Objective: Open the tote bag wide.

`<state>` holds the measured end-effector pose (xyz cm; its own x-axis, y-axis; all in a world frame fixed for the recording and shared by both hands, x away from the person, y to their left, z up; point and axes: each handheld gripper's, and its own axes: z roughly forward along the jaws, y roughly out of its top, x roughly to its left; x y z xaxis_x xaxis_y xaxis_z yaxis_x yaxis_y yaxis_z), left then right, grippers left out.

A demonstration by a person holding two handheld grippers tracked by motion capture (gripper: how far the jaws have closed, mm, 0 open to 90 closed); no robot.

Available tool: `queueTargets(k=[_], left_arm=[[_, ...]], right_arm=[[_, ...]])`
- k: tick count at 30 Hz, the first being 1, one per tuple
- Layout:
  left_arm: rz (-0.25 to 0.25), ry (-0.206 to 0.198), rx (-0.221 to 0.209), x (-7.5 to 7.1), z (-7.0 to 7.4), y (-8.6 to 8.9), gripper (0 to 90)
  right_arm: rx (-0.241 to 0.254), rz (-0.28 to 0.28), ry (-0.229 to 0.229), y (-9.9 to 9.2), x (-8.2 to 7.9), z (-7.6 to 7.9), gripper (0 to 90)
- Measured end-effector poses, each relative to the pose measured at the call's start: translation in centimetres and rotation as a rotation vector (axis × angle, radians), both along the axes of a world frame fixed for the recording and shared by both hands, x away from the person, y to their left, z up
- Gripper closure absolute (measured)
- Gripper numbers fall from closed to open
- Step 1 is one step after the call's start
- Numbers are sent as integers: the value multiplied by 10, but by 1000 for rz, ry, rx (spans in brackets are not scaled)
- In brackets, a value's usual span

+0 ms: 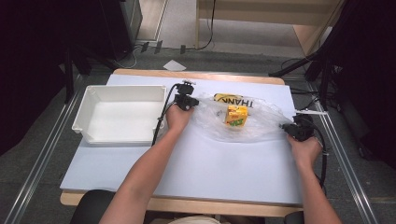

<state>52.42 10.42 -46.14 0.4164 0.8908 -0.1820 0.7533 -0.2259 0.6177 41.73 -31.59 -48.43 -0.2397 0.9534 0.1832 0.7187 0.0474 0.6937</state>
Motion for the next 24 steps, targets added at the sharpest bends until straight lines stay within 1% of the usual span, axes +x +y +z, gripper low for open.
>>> queueTargets(k=[3,4,6,9,17,20,24], left_arm=[[8,-5,10,0,0,0,900],[25,-8,14,1,0,0,900],[37,-11,16,2,0,1,900],[34,-22,29,2,0,1,900],[35,-24,33,2,-1,2,900],[39,-41,47,1,-1,1,900],[47,-48,52,1,-2,1,900]], right_arm=[[-15,-3,-1,2,-1,0,870],[-31,-4,-12,0,-1,0,882],[-34,-8,-13,-2,-2,0,891],[-27,-16,-8,-6,-4,-1,900],[-28,-11,-16,-11,-9,-2,900],[-42,-10,-24,-12,-11,-2,900],[-61,-8,-37,-12,-14,-3,900]])
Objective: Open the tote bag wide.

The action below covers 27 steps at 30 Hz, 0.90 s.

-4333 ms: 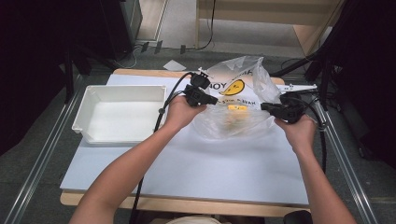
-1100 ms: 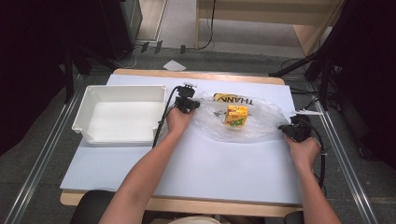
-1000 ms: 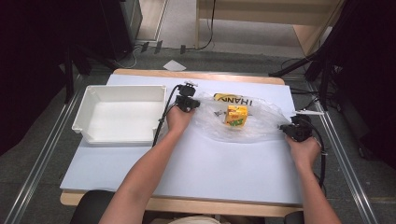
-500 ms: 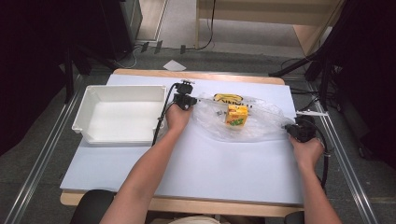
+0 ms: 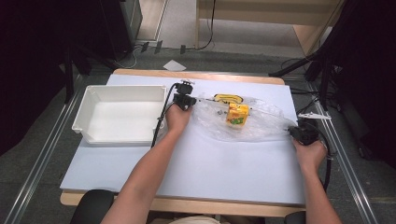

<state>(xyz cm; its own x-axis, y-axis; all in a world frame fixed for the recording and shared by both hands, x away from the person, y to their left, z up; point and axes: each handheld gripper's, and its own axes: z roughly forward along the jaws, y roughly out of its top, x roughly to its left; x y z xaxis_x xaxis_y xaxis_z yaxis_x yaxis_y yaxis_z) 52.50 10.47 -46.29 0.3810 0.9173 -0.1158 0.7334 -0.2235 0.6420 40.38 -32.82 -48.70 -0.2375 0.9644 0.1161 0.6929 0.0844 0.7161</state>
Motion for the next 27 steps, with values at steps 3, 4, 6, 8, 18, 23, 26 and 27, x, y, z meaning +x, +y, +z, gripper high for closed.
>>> queueTargets(k=[3,4,6,8,18,23,26,27], left_arm=[[3,-20,12,-1,-1,-1,900],[5,-24,16,-2,-1,-1,900],[8,-30,19,-3,-2,-2,900],[11,-29,19,-2,-2,-2,900],[13,-26,6,-2,-2,0,900],[21,-17,-8,-2,-2,1,900],[19,-17,-9,-2,-2,1,900],[19,-17,-9,-2,-2,1,900]], right_arm=[[-13,-8,-12,0,-2,-1,900],[-19,-10,-17,1,-2,-1,900],[-27,-13,-22,0,-2,-1,900],[-24,-14,-28,-1,-2,-2,900],[-2,-17,-41,-4,-4,-4,900],[9,-14,-32,-7,-5,-4,900],[11,-13,-32,-8,-5,-4,900],[10,-11,-32,-9,-5,-4,900]])
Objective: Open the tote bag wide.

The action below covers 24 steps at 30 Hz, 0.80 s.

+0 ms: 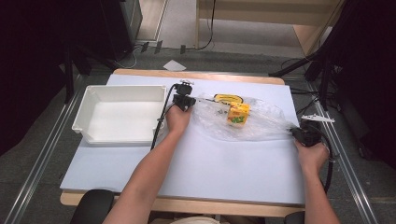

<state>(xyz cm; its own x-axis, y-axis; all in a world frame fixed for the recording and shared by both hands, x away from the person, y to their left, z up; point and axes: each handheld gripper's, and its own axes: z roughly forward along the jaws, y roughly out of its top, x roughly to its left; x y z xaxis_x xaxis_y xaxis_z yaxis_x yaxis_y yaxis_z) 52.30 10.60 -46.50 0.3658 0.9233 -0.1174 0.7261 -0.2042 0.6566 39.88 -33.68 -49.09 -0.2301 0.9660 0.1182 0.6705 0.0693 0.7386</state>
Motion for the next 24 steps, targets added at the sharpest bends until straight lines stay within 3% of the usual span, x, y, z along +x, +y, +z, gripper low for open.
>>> queueTargets(k=[14,21,24], left_arm=[[3,0,-6,0,0,1,900],[21,19,-46,1,-1,4,900],[30,8,-20,0,0,0,900]], right_arm=[[8,-17,13,-3,-3,1,900],[26,-17,19,-5,-3,1,900],[8,-26,17,-4,-2,1,900]])
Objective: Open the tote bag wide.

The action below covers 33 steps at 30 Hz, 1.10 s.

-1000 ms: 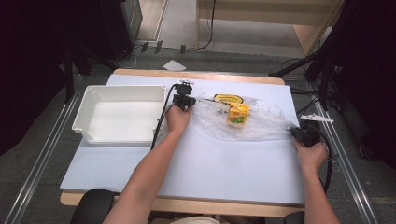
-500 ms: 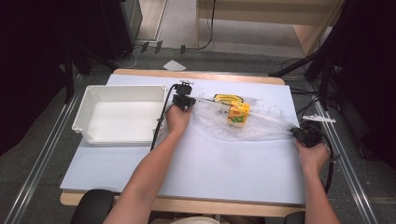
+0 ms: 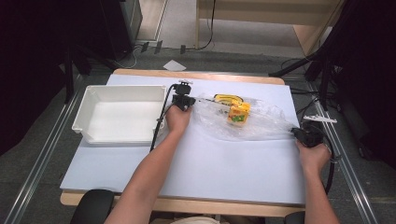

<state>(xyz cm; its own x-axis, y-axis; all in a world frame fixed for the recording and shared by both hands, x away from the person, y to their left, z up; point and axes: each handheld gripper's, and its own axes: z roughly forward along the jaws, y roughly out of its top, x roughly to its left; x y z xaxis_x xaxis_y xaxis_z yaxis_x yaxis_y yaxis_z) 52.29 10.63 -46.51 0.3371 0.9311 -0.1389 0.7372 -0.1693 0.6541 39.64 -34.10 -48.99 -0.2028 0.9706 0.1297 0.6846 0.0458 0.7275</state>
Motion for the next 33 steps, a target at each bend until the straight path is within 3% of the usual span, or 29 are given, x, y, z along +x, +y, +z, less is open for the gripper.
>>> queueTargets(k=[3,8,10,13,17,18,23,24,33], left_arm=[[-1,1,2,0,0,0,900],[-8,19,-36,0,1,2,900],[-33,6,-23,-2,4,-1,891],[-49,-1,-52,-4,11,0,860],[-85,12,-73,-6,17,-1,758],[-104,11,-88,-8,21,-2,726],[-146,-8,-106,-14,32,-3,614],[-164,-9,-116,-17,37,-4,594],[-237,-46,-153,-33,61,-12,525]], right_arm=[[-11,6,-5,2,1,0,900],[0,27,20,5,3,4,865],[-7,39,21,8,2,7,842],[5,49,14,9,0,12,809],[17,59,13,10,-2,18,763],[29,74,15,11,-4,22,699],[44,93,18,14,-7,29,619],[54,104,10,18,-9,37,571],[93,161,-1,34,-15,63,468]])
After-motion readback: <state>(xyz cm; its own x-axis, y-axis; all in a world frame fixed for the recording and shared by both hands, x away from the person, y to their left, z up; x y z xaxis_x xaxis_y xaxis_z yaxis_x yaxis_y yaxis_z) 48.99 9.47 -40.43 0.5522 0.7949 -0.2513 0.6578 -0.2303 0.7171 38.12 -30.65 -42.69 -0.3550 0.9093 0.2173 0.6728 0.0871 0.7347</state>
